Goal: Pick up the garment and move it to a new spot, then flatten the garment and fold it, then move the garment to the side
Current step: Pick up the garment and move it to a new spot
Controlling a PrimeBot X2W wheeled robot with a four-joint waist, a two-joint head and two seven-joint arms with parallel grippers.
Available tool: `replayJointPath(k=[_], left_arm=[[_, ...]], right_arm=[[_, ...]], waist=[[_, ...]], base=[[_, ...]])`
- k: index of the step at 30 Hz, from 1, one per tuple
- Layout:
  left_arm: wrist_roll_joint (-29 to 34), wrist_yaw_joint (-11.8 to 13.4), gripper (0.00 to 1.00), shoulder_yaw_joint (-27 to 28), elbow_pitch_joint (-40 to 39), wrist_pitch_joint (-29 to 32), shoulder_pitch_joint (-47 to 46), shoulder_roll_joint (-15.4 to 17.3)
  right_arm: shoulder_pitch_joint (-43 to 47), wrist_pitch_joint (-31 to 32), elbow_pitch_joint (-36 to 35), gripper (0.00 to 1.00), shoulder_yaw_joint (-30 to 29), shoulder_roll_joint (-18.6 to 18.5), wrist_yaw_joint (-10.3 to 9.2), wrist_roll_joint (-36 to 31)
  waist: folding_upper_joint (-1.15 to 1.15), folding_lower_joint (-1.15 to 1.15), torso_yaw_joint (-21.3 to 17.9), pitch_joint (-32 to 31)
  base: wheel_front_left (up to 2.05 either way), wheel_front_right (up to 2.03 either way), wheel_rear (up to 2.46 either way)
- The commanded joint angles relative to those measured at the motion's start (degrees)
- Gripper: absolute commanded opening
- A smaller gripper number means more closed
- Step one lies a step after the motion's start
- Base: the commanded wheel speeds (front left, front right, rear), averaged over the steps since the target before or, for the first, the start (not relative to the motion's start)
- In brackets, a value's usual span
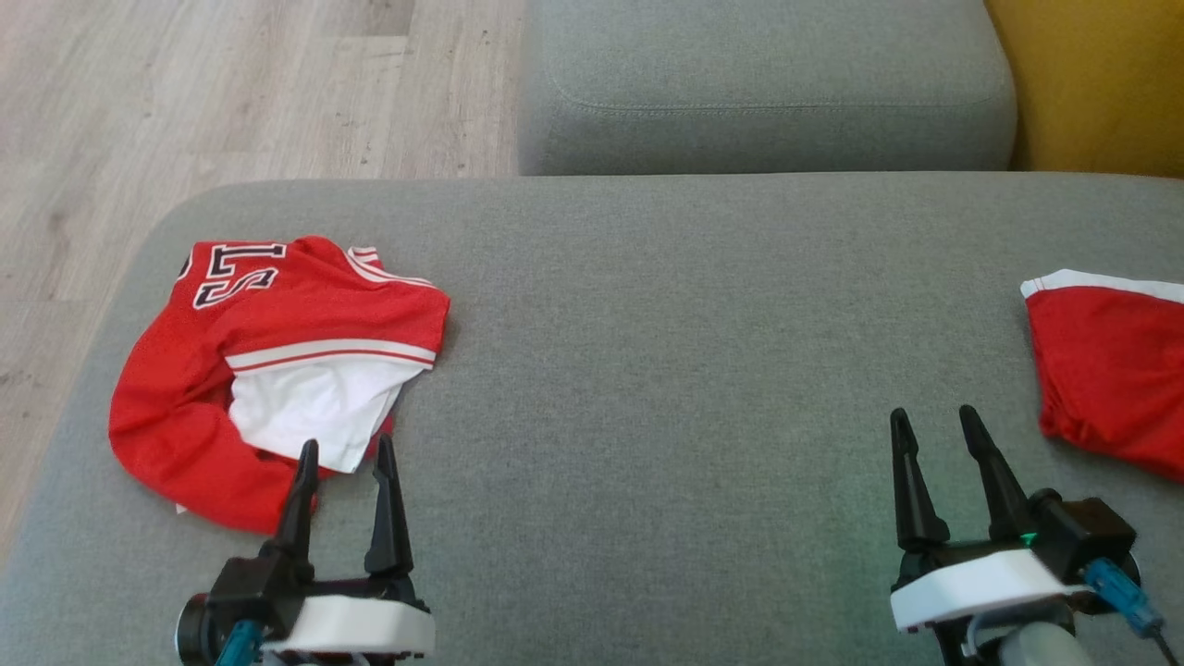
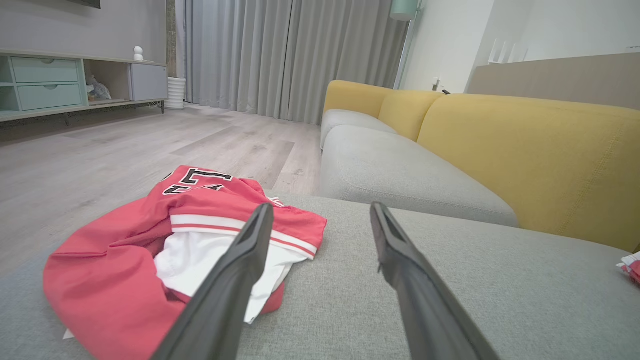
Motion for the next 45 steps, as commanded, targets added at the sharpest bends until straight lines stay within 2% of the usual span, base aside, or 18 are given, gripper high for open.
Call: replayJointPath(k=[1,8,24,31,38,45], left_arm=[[0.6,0.0,1.00,2.1,-1.7,-0.5,-1.9,0.2],[1.4,0.4,1.00,2.8,-0.4,-0.5,-2.5,0.2],[2.9,-0.3,1.00,5.4,0.0,-0.5,-1.9,0.2],[3.6,-0.8,1.00,6.7,-0.6,-0.5,-1.2,0.2],[3.3,-0.8,1.00,7.4,-0.7,-0.5,-0.4,0.2],[1.4,-1.0,1.00,7.1,-0.7,-0.5,-0.6,0.2]], right_arm=[[-1.7,-0.8,-2.5,1.00,1.2,-0.2,0.39,0.3],[-1.3,-0.8,-3.2,1.00,4.3,-0.2,0.39,0.7],[-0.5,-0.8,-4.1,1.00,11.0,-0.2,0.39,2.3],[0.6,-0.8,-5.1,1.00,13.3,-0.2,0.39,3.3],[0.6,-0.8,-5.1,1.00,14.5,-0.2,0.39,3.4],[0.2,-0.8,-4.8,1.00,14.6,-0.2,0.39,2.9]], waist=[[0.00,0.00,0.2,0.0],[0.00,0.00,3.5,0.1],[0.00,0.00,16.9,-1.8],[0.00,0.00,21.1,-2.5],[0.00,0.00,21.8,-2.8],[0.00,0.00,19.6,-1.9]], base=[[0.00,0.00,0.00],[0.00,0.00,0.00],[0.00,0.00,0.00],[0.00,0.00,0.00],[0.00,0.00,0.00],[0.00,0.00,0.00]])
